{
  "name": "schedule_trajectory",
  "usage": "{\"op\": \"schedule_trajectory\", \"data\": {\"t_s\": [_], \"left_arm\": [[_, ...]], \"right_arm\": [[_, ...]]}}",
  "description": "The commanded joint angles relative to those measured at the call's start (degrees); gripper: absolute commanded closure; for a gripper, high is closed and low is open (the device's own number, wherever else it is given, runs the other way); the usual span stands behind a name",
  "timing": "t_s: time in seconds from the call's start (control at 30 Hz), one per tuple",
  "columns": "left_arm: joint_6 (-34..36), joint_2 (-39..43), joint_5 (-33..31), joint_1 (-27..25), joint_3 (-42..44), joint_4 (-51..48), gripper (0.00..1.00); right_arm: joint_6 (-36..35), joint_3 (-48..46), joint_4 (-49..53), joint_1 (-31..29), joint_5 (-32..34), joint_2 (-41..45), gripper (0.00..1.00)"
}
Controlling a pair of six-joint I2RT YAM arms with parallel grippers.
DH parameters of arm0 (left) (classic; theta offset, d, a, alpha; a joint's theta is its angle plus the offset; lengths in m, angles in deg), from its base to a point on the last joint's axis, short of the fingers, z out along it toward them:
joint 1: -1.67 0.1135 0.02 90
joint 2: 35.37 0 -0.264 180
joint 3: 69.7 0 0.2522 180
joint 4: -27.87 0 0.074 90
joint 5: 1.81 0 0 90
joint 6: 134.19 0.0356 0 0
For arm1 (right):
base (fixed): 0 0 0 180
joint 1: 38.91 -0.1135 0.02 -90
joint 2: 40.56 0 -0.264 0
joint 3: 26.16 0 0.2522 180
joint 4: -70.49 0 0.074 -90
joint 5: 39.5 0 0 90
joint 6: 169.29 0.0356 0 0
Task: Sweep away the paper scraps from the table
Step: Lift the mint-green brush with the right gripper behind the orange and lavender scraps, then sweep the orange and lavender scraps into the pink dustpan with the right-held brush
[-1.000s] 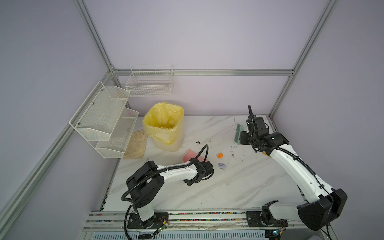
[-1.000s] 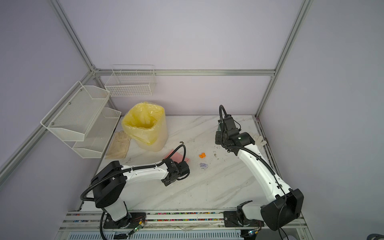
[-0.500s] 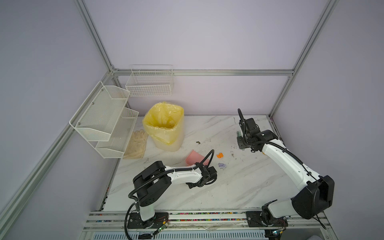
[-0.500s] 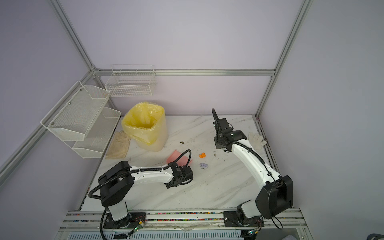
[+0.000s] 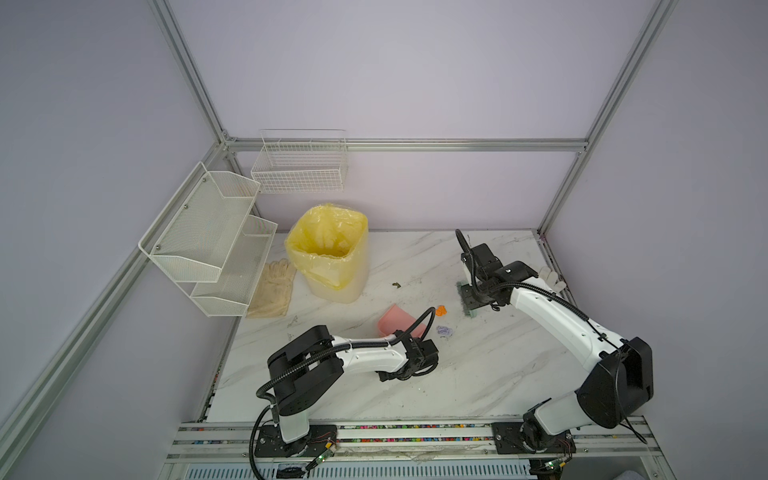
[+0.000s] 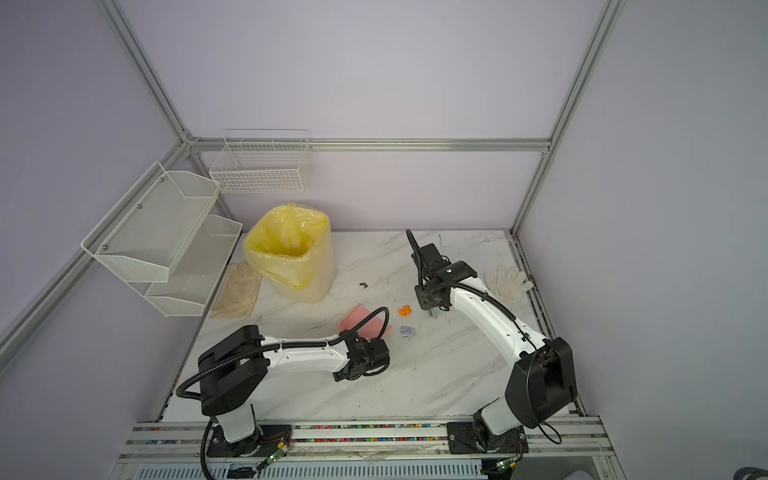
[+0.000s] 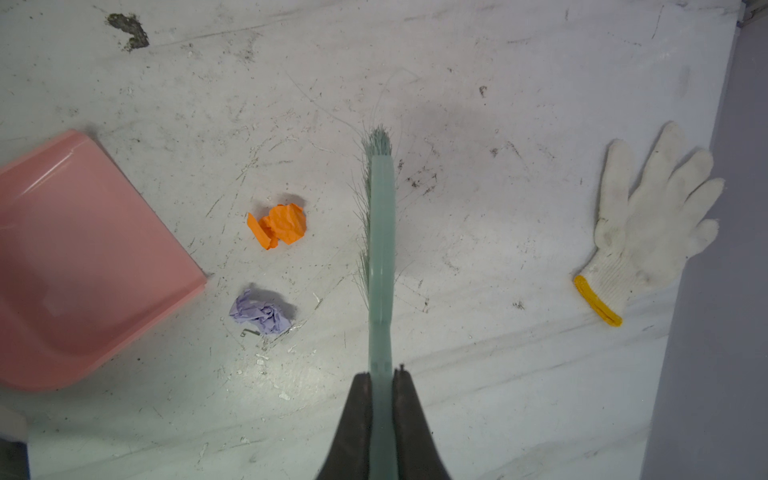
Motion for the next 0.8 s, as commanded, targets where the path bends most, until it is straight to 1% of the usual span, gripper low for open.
{"op": "schedule_trajectory", "data": {"t_s": [0.0, 0.07, 0.17, 0.33, 0.5, 0.77], "left_arm": [[3.2, 2.4, 1.9, -0.8, -1.3, -2.6, 0.86], [3.2, 3.6, 0.9, -0.9, -1.0, -3.0, 0.84], [3.4, 5.1, 1.4, -0.9, -1.6, -3.6, 0.83], [3.7, 3.9, 1.8, -1.2, -2.6, -5.0, 0.84], [3.5, 3.3, 5.6, -2.2, -3.1, -5.4, 0.84], [3.0, 3.9, 6.9, -4.2, -2.6, -3.7, 0.84]], "right_arm": [[1.9, 1.6, 2.7, -0.3, 0.0, 0.2, 1.00], [3.7, 3.2, 4.5, -0.5, 0.9, 0.2, 1.00], [4.5, 3.3, 4.7, -0.6, 0.6, 0.9, 1.00], [6.1, 1.6, 4.2, -0.8, -0.3, 0.8, 1.00], [6.6, 1.1, 4.2, -1.6, -1.0, 0.4, 1.00], [7.4, 0.1, 4.1, -3.8, -1.5, 0.2, 1.00]]}}
